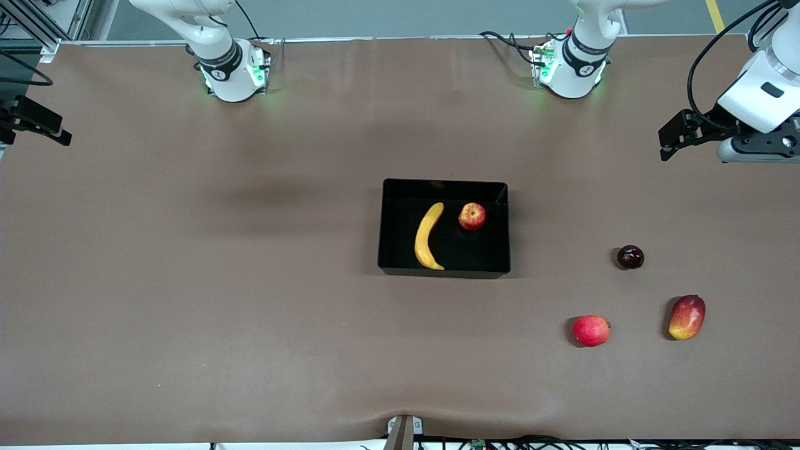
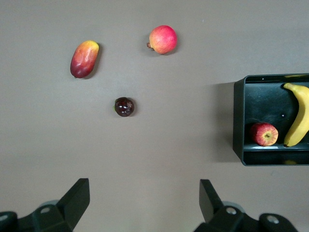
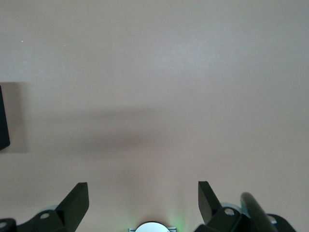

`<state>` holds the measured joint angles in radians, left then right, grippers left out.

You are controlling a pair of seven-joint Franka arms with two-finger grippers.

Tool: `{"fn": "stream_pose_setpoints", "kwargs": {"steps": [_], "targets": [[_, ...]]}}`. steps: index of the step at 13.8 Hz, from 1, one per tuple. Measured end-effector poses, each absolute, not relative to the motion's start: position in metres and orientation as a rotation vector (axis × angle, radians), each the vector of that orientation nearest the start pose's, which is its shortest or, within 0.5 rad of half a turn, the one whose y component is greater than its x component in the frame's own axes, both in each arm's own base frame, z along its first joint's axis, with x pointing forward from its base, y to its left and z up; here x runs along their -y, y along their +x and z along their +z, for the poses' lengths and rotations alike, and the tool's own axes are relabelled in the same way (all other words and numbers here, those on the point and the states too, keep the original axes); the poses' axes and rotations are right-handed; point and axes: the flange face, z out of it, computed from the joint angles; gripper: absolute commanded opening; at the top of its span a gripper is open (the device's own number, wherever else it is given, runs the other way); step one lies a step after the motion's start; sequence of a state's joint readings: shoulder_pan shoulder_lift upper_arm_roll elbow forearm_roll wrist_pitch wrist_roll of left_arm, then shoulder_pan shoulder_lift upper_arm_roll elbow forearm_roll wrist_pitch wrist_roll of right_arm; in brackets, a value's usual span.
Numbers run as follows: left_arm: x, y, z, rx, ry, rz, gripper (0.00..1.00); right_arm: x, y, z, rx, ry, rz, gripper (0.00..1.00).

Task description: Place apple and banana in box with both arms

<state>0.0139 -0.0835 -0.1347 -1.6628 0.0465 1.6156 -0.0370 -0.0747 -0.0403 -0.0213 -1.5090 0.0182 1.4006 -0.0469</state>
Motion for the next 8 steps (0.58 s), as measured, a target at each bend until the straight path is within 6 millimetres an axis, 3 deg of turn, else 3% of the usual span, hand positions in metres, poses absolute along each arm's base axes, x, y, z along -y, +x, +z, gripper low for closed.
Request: {"fn": "stream_pose_setpoints", "kwargs": {"steps": [8], "targets": [[0.0616,0.5290,0.6300,-0.056,-3.090,-0.063,1.00,0.0478,0.5215,0.6605,-0.071,-3.115,0.106,1.00]]}}
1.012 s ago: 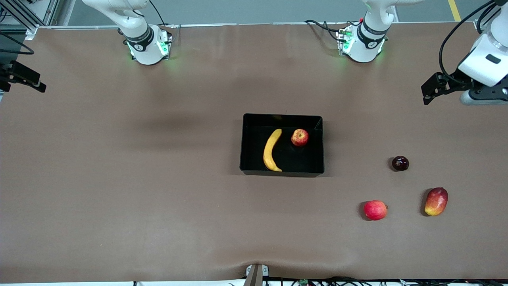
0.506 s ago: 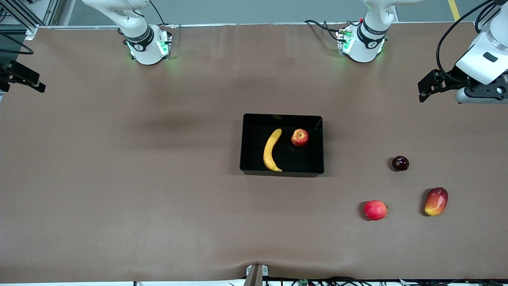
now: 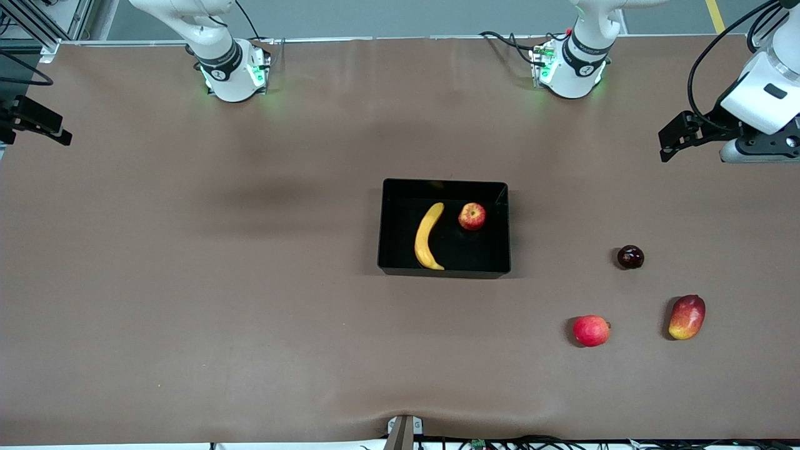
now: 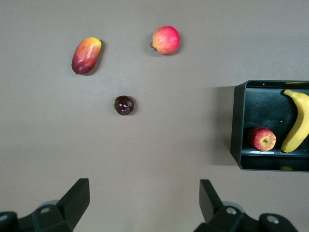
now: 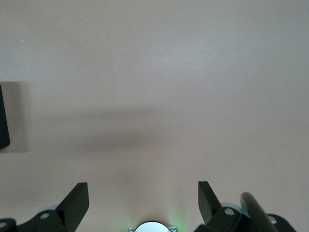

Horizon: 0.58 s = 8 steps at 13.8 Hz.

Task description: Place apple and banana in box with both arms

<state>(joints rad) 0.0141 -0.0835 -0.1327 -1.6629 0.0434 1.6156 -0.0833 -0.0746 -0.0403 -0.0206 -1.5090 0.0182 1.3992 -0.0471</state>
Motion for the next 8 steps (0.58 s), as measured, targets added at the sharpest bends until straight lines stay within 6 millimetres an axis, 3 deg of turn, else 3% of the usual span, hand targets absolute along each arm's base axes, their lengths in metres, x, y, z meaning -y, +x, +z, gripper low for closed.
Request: {"fn": "stream_pose_setpoints", "kwargs": {"steps": [8], "targets": [[0.0615,0.5319,0.6287,-0.056,-3.092,-0.061,1.00,0.0477,0.5214,0.6604,-0.070,-3.115,0.107,1.00]]}}
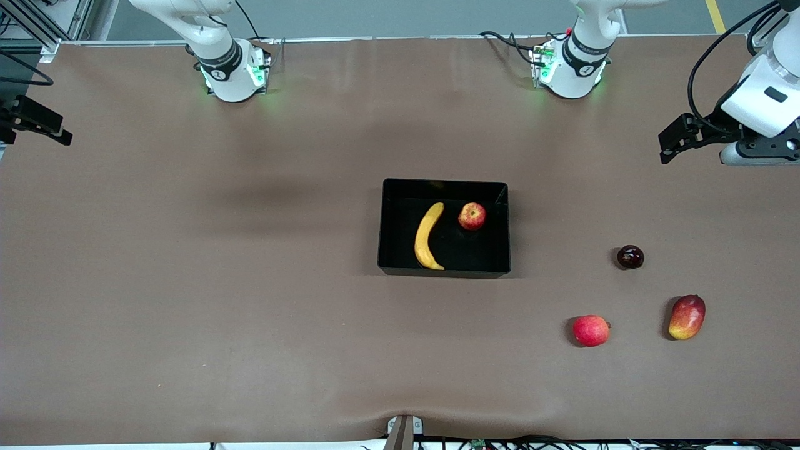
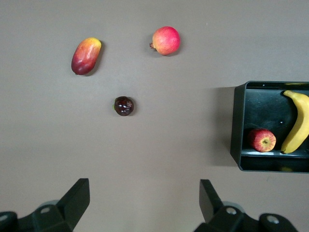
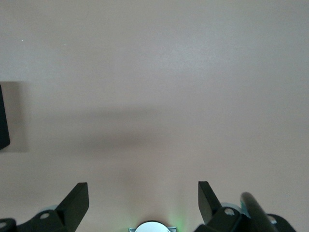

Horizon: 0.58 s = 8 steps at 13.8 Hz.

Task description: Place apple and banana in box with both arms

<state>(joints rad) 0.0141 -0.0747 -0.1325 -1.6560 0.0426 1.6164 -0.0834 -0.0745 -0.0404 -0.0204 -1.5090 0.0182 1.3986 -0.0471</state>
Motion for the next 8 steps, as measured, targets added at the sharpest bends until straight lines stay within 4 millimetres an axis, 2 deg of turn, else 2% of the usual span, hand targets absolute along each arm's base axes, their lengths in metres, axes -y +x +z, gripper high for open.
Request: {"fn": "stream_pose_setpoints", "kwargs": {"steps": [8], "targets": [[0.0617,0.5313,0.6303,-0.056,-3.092,-0.058,1.00,0.0477,0.5214,0.6604,-0.070,-3.115,0.107,1.00]]}}
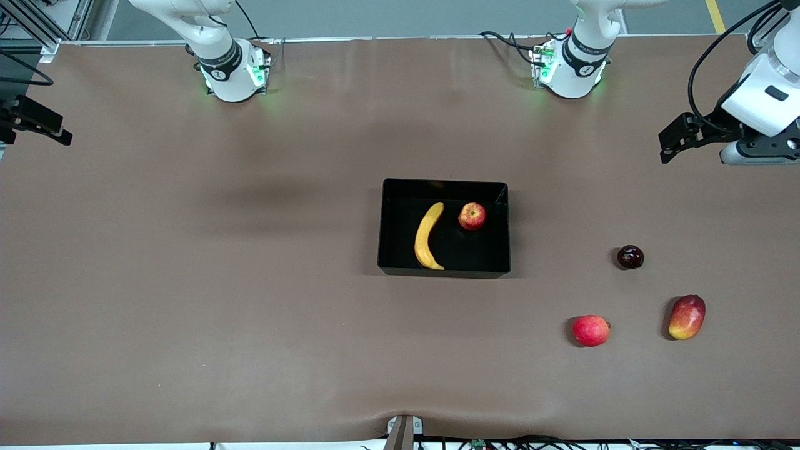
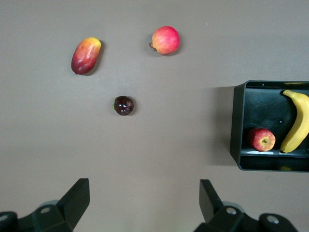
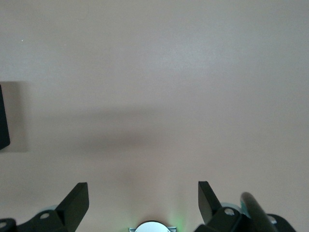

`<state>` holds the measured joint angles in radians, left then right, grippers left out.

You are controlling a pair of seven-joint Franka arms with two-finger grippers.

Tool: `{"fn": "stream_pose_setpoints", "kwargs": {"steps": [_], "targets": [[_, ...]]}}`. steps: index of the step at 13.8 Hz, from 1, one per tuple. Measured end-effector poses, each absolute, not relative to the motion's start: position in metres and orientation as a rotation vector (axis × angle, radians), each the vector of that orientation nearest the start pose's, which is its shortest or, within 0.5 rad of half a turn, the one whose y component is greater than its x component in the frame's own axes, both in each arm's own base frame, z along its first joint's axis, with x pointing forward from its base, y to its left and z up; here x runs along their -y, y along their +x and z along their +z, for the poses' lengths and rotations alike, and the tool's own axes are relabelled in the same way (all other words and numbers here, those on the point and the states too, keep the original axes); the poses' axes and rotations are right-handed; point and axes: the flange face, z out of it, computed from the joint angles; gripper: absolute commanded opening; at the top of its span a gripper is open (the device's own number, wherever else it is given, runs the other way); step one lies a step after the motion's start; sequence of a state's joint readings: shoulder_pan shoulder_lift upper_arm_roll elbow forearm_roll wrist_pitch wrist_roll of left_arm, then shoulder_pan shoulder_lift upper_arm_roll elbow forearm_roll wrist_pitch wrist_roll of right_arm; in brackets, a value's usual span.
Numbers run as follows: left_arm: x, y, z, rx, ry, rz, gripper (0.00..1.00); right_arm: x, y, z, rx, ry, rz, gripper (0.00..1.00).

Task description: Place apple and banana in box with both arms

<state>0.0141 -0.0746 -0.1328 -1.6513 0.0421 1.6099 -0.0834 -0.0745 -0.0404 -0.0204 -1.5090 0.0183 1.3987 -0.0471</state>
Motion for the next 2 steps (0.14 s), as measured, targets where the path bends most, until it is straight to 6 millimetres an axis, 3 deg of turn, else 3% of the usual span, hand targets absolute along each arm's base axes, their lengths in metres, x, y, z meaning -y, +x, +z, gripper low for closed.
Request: {"fn": "stream_pose_setpoints", "kwargs": {"steps": [2], "targets": [[0.0617,0.5311,0.6301,-0.056,-3.092,-0.055,1.00,0.0476,0.5214,0.6604,-0.070,-3.115,0.107,1.00]]}}
